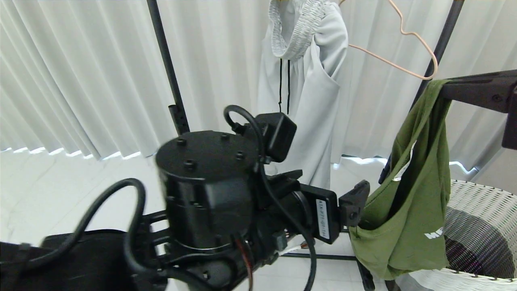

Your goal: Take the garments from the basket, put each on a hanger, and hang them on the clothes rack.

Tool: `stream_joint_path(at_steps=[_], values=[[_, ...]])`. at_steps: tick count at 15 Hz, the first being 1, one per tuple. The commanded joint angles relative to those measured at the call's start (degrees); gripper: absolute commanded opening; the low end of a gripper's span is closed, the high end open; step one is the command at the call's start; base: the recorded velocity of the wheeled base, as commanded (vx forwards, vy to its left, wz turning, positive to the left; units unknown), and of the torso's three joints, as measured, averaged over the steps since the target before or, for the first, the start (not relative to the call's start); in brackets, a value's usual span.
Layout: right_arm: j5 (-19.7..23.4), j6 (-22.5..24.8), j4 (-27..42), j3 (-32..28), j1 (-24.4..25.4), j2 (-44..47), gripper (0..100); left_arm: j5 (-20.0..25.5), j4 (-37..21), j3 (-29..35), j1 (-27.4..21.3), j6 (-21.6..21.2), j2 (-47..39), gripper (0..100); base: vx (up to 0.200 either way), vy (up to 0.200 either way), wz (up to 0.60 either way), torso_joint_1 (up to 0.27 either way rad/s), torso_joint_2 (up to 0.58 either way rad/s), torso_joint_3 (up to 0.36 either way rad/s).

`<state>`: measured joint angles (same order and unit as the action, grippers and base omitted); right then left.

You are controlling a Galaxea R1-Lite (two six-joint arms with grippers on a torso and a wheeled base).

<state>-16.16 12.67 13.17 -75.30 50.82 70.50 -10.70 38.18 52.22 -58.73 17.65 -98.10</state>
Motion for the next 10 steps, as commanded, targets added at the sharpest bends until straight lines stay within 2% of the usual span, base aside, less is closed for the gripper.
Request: stream_joint_path(at_steps=[1,4,10], values=[[0.0,0.0,-0.1,0.2,0.9,0.3,0,-0.6,0.1,3.5,-0.8,1.9,-7.0,100,0.0,0.0,0.0,0.0,0.0,0.0],[0.0,-1.8,-0.9,0.5,2.5,0.5,0,-0.6,0.1,8.1,-0.5,2.4,-10.6,100,0.0,0.0,0.0,0.0,0.0,0.0],[0.0,-1.9,-4.3,3.6,2.6,0.3,0,-0.6,-0.1,7.5,0.6,2.0,-14.7,100,0.0,0.0,0.0,0.0,0.0,0.0]])
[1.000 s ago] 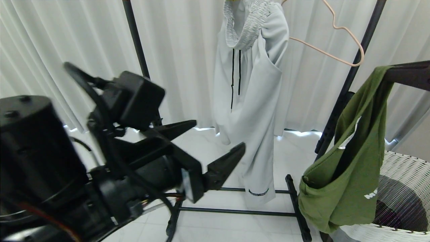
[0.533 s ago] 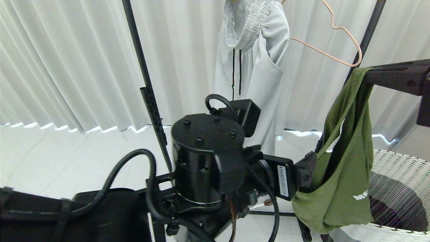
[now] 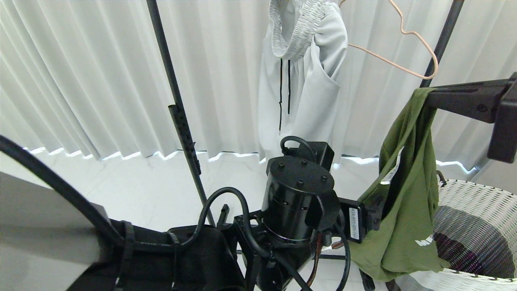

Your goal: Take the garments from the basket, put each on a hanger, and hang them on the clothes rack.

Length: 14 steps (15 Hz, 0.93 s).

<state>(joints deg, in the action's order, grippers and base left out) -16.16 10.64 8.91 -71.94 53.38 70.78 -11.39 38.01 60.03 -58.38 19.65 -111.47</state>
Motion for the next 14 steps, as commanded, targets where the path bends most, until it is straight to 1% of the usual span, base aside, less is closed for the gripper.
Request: stream_joint_path(at_steps=[1,3,5,7,10,11,13,14], values=[[0.0,0.0,0.0,0.2,0.1,0.1,0,0.1,0.0,-0.4,0.2,-0.1,-1.6,100,0.0,0.0,0.0,0.0,0.0,0.0],[0.0,0.0,0.0,0.2,0.0,-0.1,0,-0.1,-1.7,-3.1,0.8,-0.3,-1.6,100,0.0,0.0,0.0,0.0,0.0,0.0],[0.0,0.1,0.0,0.2,0.0,-0.1,0,-0.2,-2.3,-7.3,2.2,-2.5,-0.9,100,0.0,0.0,0.0,0.0,0.0,0.0],[-0.1,0.1,0.0,0.2,0.1,-0.1,0,-0.3,-2.4,-9.7,4.0,-3.9,-0.2,100,0.0,0.0,0.0,0.0,0.0,0.0],[0.0,0.3,0.0,0.2,0.1,0.1,0,-0.3,-2.2,-10.0,4.3,-3.8,1.6,100,0.0,0.0,0.0,0.0,0.0,0.0],[0.0,0.4,0.0,0.2,0.1,0.1,0,-0.2,-2.2,-10.3,4.3,-3.8,2.3,0,0.0,0.0,0.0,0.0,0.0,0.0],[-0.1,0.4,0.1,0.3,0.1,0.4,0,-0.6,-2.2,-11.6,4.0,-3.9,3.3,0,0.0,0.0,0.0,0.0,0.0,0.0],[-0.1,0.4,0.2,0.5,0.1,0.6,0,-2.1,-2.2,-12.7,3.6,-4.3,3.8,0,0.0,0.0,0.0,0.0,0.0,0.0]])
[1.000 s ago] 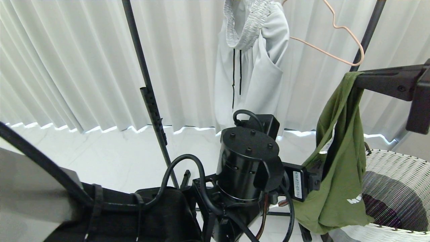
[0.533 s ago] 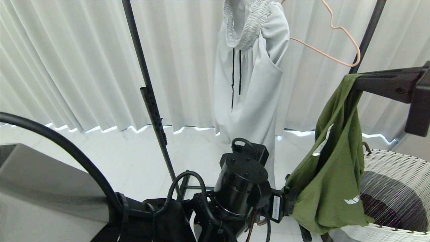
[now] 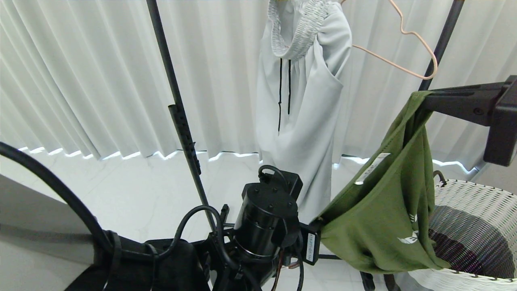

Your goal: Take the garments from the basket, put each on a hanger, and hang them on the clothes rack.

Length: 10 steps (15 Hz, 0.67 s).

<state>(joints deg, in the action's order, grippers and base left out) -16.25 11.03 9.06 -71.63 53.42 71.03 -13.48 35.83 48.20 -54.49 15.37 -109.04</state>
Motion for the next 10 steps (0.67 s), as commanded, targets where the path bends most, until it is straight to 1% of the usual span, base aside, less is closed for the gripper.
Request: stream_joint_path(at_steps=[1,2,3,4,5,8,9,10], values=[[0.0,0.0,0.1,0.4,0.0,0.5,0,-2.6,0.0,-2.3,-0.4,-1.5,2.3,0,0.0,0.0,0.0,0.0,0.0,0.0],[0.1,-0.1,0.0,1.1,0.0,0.6,0,-5.8,0.2,-4.2,-0.4,-3.9,3.2,0,0.0,0.0,0.0,0.0,0.0,0.0],[0.1,-0.3,-0.3,1.9,0.0,1.0,0,-7.9,0.4,-5.1,-0.4,-4.6,5.4,0,0.0,0.0,0.0,0.0,0.0,0.0],[0.1,-0.4,-0.9,2.4,-0.1,1.4,0,-8.1,-0.1,-5.2,0.2,-4.6,8.0,0,0.0,0.0,0.0,0.0,0.0,0.0],[0.1,-0.5,-2.7,2.5,0.0,2.3,0,-8.1,-2.8,-4.3,1.2,-4.9,11.8,0,0.0,0.0,0.0,0.0,0.0,0.0],[0.0,-0.7,-9.2,2.2,0.0,5.1,0,-8.1,-21.6,3.4,2.7,-5.4,25.7,0,0.0,0.0,0.0,0.0,0.0,0.0],[-0.2,-0.6,-10.8,1.9,-0.1,5.5,0,-8.3,-25.8,6.8,2.7,-5.5,28.7,0,0.0,0.0,0.0,0.0,0.0,0.0],[-0.2,-0.5,-12.1,1.7,0.0,5.5,0,-9.0,-30.5,12.1,2.8,-5.6,30.6,0,0.0,0.0,0.0,0.0,0.0,0.0]])
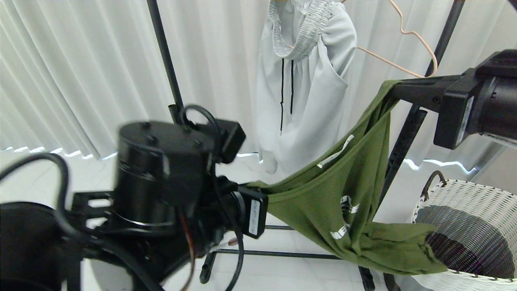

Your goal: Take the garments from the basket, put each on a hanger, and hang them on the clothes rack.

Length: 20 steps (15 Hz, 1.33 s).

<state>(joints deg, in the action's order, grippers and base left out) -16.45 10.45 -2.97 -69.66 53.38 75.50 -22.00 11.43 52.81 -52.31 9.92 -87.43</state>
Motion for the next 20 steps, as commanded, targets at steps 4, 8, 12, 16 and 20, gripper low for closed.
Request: stream_joint_path(at_steps=[4,8,12,16,20], values=[[-3.8,0.4,1.9,-3.4,-0.2,-3.3,0,-12.2,-15.5,29.5,0.2,-6.1,6.6,0,0.0,0.0,0.0,0.0,0.0,0.0],[-4.4,5.1,10.4,-9.4,-0.2,-7.3,0,-16.7,-15.3,31.0,-8.8,-13.4,6.1,0,0.0,0.0,0.0,0.0,0.0,0.0],[-3.9,13.5,14.0,-12.6,2.5,-8.7,0,-22.6,-14.9,31.3,-11.7,-20.7,6.6,0,0.0,0.0,0.0,0.0,0.0,0.0],[-4.0,14.5,14.7,-12.9,5.6,-9.1,0,-24.8,-13.3,31.0,-12.7,-23.3,7.3,0,0.0,0.0,0.0,0.0,0.0,0.0],[-4.0,14.5,27.1,-17.3,5.9,-12.6,0,-25.1,-12.1,30.7,-14.3,-23.2,6.9,0,0.0,0.0,0.0,0.0,0.0,0.0]])
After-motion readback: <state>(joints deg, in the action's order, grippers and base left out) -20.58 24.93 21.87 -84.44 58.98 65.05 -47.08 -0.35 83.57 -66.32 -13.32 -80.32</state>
